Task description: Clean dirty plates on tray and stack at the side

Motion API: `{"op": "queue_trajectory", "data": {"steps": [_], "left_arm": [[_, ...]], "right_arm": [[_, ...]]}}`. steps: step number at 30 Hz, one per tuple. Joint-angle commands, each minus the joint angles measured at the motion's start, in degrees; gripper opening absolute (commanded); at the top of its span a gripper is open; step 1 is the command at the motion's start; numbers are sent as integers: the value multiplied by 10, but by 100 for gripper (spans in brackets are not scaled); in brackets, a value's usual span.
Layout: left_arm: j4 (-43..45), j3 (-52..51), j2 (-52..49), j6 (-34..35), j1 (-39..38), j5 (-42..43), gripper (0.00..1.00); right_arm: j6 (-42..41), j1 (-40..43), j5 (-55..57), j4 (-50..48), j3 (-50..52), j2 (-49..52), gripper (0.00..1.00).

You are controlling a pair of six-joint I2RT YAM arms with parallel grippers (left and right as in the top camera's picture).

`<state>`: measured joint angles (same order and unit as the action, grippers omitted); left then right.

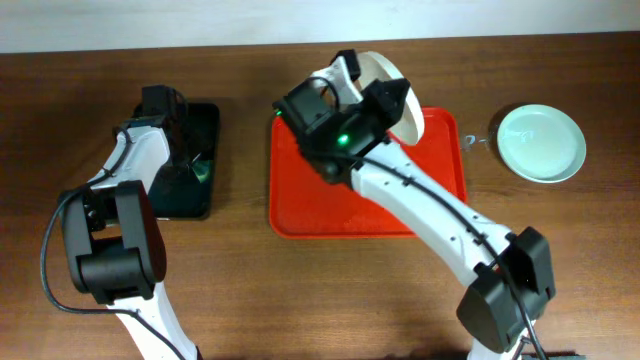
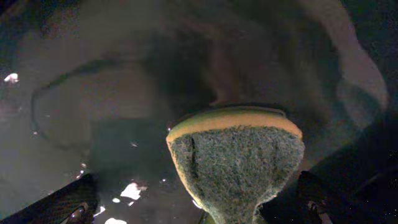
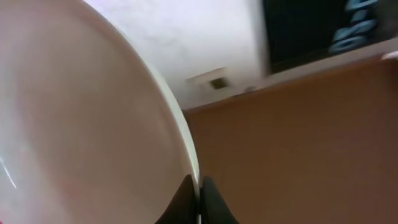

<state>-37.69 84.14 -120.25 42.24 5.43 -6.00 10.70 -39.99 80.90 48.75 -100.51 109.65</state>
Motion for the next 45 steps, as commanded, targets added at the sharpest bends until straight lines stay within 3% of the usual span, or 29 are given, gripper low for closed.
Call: {"op": "queue_trajectory", "data": {"steps": [1,4,7,10,12,14,17,22,28,30,32,37,38,42,45], "left_arm": [[-1,12,9,-3,4,-5,99],[-1,12,9,-3,4,-5,99],[-1,12,9,-3,4,-5,99],[-1,12,9,-3,4,-5,99],[-1,12,9,-3,4,-5,99],[-1,12,9,-3,4,-5,99],[-1,12,9,-3,4,-5,99],[-1,12,9,-3,4,-5,99],[-1,12,9,-3,4,-5,99],[-1,12,9,-3,4,-5,99],[-1,12,9,-3,4,-5,99],[-1,12,9,-3,4,-5,99],[-1,12,9,-3,4,-5,99],[-1,12,9,-3,4,-5,99],[-1,12,9,-3,4,-5,99]], "right_arm": [[38,-1,33,-2,-9,-9,4],[22,44,-185,6,-9,-9,4],[-56,122,-417,24,-9,-10,4],[-138,275,-723,47,-9,-9,4],[-144,404,-916,50,-9,-5,4],[-150,515,-1014,51,-7,6,4],[-223,661,-1021,61,-2,28,4],[-273,796,-1019,42,23,69,4],[-273,803,-937,19,39,101,7],[-273,796,-943,18,39,101,29],[-271,787,-951,21,39,100,62],[-270,717,-958,56,39,53,96],[-260,697,-959,62,39,43,100],[-167,538,-946,78,39,34,99],[-165,455,-882,65,39,45,99]]}}
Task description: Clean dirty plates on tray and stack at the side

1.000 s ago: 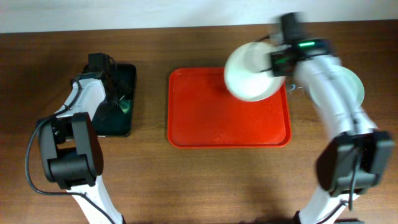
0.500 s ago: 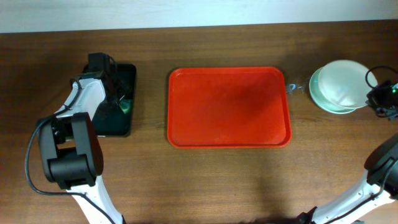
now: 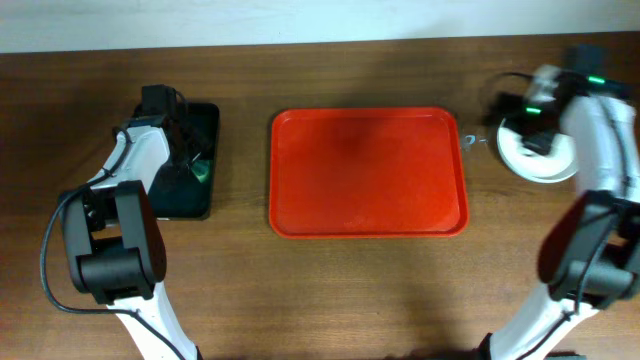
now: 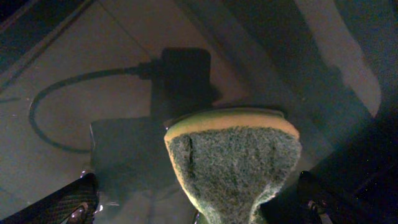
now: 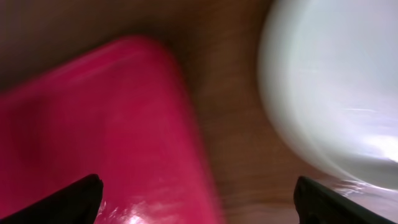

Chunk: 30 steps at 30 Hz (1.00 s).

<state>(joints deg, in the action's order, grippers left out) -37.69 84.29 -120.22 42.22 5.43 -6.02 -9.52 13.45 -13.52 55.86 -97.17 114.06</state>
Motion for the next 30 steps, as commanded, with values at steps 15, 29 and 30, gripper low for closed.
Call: {"op": "queue_trajectory", "data": {"steps": [15,29,30], "left_arm": [[-1,11,9,-3,4,-4,99],[-1,11,9,-3,4,-4,99],[-1,11,9,-3,4,-4,99]], "right_arm": [[-14,-148,97,127,55,-236,99],[3,-153,142,285,65,-333,99],[3,-153,138,256,76,-360,98]]}}
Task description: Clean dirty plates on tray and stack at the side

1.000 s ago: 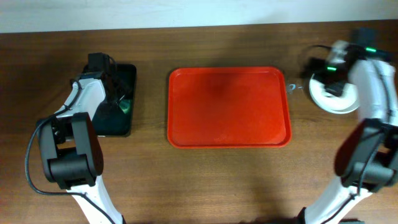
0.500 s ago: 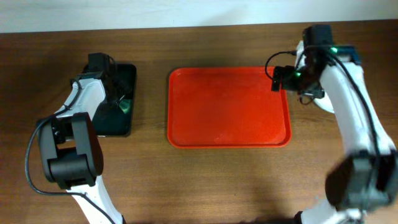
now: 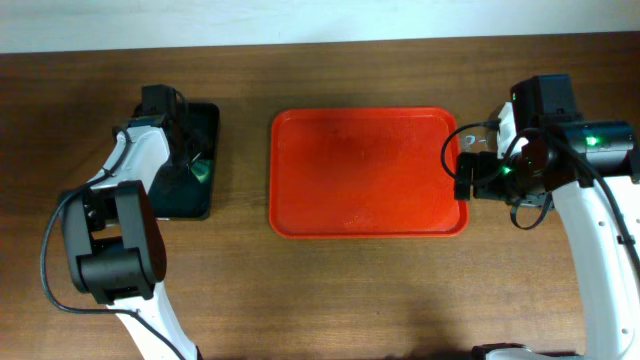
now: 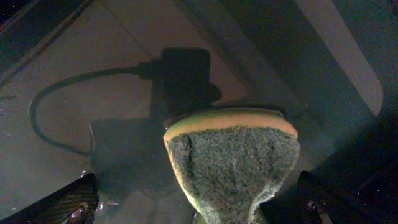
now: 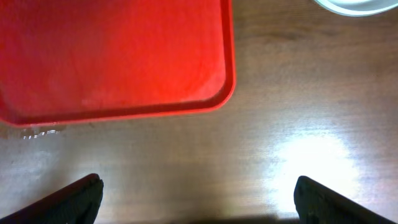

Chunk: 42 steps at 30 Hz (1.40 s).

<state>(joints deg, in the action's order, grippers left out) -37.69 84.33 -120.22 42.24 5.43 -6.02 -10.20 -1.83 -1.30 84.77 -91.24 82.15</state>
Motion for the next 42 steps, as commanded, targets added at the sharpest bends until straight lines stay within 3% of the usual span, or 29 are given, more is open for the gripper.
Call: {"op": "queue_trajectory", "data": {"steps": [1,5,10,14,21,24,29,32,42], "left_arm": [[-1,10,9,-3,4,-4,99],[-1,10,9,-3,4,-4,99],[-1,10,9,-3,4,-4,99],[-1,10,9,-3,4,-4,99],[-1,10,9,-3,4,-4,99],[-1,10,9,-3,4,-4,99],[-1,10,9,-3,4,-4,99],[-1,10,9,-3,4,-4,99],[-1,10,9,-3,4,-4,99]], "right_arm": [[9,-1,9,-66,35,-73,99],[9,0,-2,-217,174,-254,99],[9,0,-32,-461,460,-541,99],[7,-1,-61,-607,647,-700,98],[-42,-1,-71,-878,865,-781,99],[-42,-2,-71,-903,910,-821,99],[-18,-6,-54,-880,909,-820,99],[-19,-6,-27,-807,909,-820,99],[-19,-6,-30,-807,909,-818,99]]}}
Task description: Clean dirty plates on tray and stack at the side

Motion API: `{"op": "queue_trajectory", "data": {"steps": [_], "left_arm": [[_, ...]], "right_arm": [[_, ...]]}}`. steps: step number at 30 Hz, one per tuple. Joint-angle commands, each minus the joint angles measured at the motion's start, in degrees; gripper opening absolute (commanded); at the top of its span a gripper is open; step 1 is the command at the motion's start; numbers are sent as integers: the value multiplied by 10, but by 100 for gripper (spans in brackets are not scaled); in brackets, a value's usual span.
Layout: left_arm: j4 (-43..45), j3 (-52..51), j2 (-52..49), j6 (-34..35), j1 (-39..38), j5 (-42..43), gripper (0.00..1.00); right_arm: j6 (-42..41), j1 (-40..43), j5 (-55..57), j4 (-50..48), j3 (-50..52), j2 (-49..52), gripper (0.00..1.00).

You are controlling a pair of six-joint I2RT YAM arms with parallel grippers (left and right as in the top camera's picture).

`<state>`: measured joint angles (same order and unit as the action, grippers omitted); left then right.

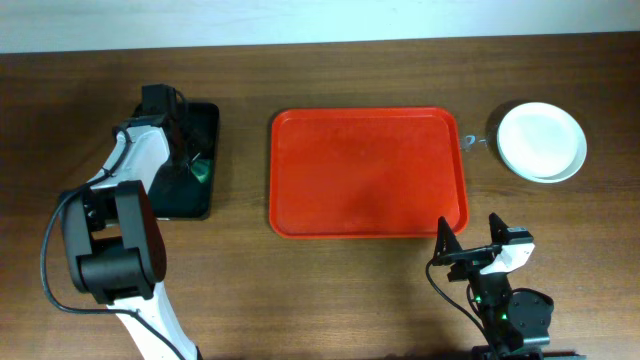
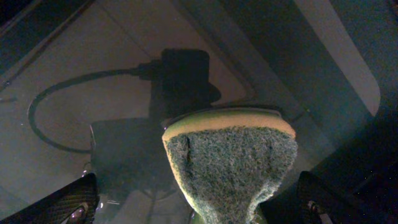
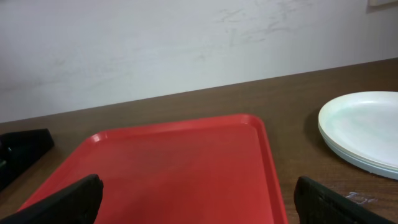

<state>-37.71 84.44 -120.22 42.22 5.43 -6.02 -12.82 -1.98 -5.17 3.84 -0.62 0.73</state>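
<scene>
The red tray (image 1: 368, 172) lies mid-table with only its bare red surface showing (image 3: 180, 168). A stack of white plates (image 1: 541, 142) sits on the wood to its right, also in the right wrist view (image 3: 364, 134). My right gripper (image 1: 468, 238) is at the table's front, open, holding nothing (image 3: 196, 202), and looks level across the tray. My left gripper (image 1: 195, 165) is inside the black basin (image 1: 205, 118). Its fingers are spread wide (image 2: 199, 208), and a green-and-yellow sponge (image 2: 227, 162) stands between them over the wet floor.
A small wet patch marks the wood between the tray and the plates (image 1: 474, 140). A white wall runs behind the table's far edge (image 3: 186, 43). The left arm's links (image 1: 110, 240) stand over the table's left front.
My right arm has moved from beside the tray's right edge, where it looked down at the tray's front corner, back to the table's front. It now faces level across the tray. The left arm has not moved.
My right gripper first held a white plate tilted above the back of the tray. Then it was open at the stack on the right, and the tray was bare. It then hung by the tray's right edge, and now it is at the front. My left gripper stayed in the basin with the sponge.
</scene>
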Motion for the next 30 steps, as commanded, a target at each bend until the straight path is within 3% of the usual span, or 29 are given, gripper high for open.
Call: {"op": "queue_trajectory", "data": {"steps": [1,11,13,20,22,24,28,30], "left_arm": [[0,9,9,-3,4,-4,99],[0,9,10,-3,4,-10,99],[-2,9,22,-3,4,-70,99],[-6,9,160,-10,3,-80,99],[-50,9,208,-81,4,-127,99],[-83,3,255,-101,4,-148,99],[-11,-82,361,-156,3,-135,99],[124,-210,462,-200,3,-94,99]], "right_arm": [[7,-4,9,3,3,-4,99],[7,-4,9,3,3,-4,98],[7,-4,9,3,3,-4,99],[7,-4,9,3,3,-4,98],[7,-4,9,3,3,-4,99],[7,-4,9,3,3,-4,98],[7,-4,9,3,3,-4,99],[7,-4,9,3,3,-4,98]]}}
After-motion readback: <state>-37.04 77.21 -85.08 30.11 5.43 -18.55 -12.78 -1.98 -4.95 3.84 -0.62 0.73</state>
